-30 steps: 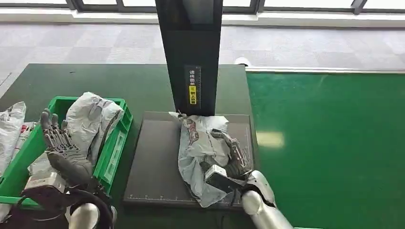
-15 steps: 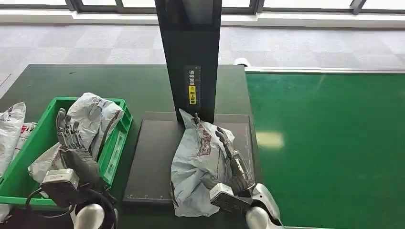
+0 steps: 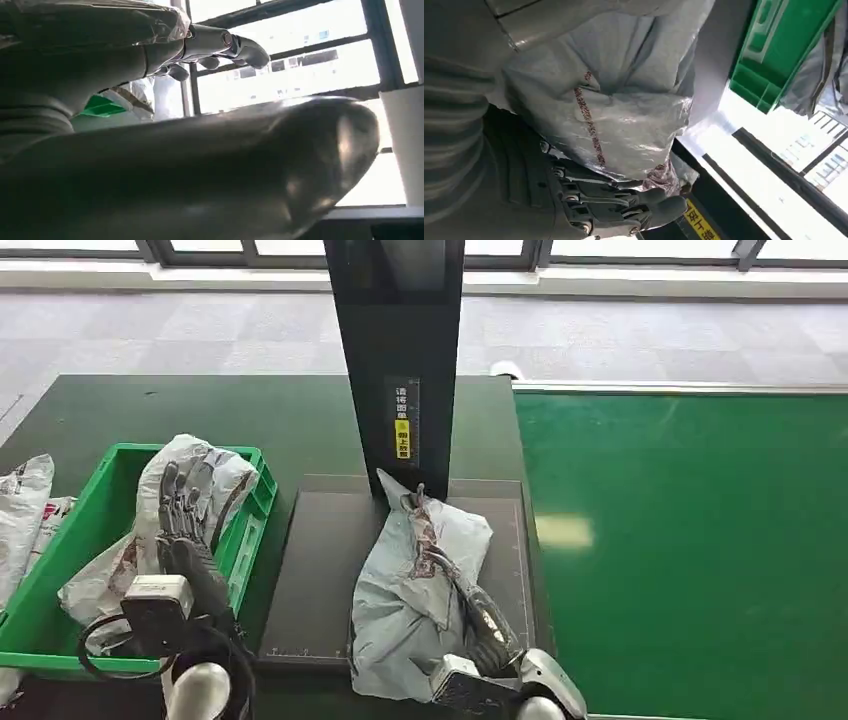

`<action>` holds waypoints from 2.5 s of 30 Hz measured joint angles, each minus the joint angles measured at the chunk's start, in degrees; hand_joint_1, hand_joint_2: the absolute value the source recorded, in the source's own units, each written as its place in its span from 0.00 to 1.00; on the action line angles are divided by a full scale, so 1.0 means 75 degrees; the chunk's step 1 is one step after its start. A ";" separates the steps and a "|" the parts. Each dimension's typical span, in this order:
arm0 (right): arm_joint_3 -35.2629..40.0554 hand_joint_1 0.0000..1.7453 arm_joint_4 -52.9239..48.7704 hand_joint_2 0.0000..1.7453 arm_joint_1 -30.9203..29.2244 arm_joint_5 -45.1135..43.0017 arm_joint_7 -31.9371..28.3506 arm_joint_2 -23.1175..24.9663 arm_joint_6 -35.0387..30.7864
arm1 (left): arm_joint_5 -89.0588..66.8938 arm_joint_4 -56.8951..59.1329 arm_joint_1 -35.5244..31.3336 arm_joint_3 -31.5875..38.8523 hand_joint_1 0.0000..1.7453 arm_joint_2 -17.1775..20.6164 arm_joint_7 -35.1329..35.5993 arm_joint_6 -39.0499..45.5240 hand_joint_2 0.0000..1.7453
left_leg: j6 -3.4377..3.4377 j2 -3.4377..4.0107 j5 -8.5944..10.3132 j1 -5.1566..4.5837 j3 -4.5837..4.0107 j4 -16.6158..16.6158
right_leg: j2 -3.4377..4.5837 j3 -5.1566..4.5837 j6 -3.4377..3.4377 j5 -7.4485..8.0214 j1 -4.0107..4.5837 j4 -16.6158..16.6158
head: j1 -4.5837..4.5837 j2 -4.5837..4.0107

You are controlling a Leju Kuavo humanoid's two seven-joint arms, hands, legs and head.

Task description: Moved the parcel from conveyor to table for the left to box.

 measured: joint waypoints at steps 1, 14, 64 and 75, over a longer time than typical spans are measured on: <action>0.0020 0.00 -0.0095 1.00 0.0071 0.0009 0.0009 -0.0040 0.0003 | -0.0051 0.0043 -0.0025 -0.0064 0.00 0.0012 0.0038 -0.0125 0.00 | 0.0000 -0.0004 0.0000 -0.0001 -0.0002 0.0000 | -0.0003 0.0000 0.0000 0.0000 0.0000 0.0000 | 0.0000 0.0000; -0.0146 0.00 -0.1726 1.00 0.0559 -0.0670 -0.1303 -0.0347 -0.0236 | -0.1973 0.1181 -0.0329 -0.1184 0.00 0.0216 0.0589 -0.2487 0.00 | 0.0003 0.0020 -0.0003 -0.0003 0.0000 0.0001 | 0.0019 -0.0004 0.0001 0.0000 -0.0003 -0.0001 | 0.0000 -0.0003; -0.0216 0.00 -0.2084 1.00 -0.0107 -0.1186 -0.2256 -0.0385 0.0111 | -0.5392 0.5424 -0.2527 -0.2585 1.00 -0.0163 0.1096 -0.2644 1.00 | 0.0006 0.0005 -0.0003 -0.0002 -0.0020 0.0002 | 0.0007 0.0049 0.0004 0.0001 -0.0004 -0.0002 | 0.0000 -0.0003; -0.0224 0.00 -0.2189 1.00 0.0102 -0.1288 -0.2279 -0.0385 0.0018 | -0.4992 0.4928 -0.2147 -0.2463 1.00 -0.0081 0.1009 -0.1836 1.00 | 0.0005 0.0006 -0.0003 -0.0001 -0.0016 0.0001 | 0.0007 0.0035 0.0004 0.0001 -0.0003 0.0000 | 0.0000 0.0000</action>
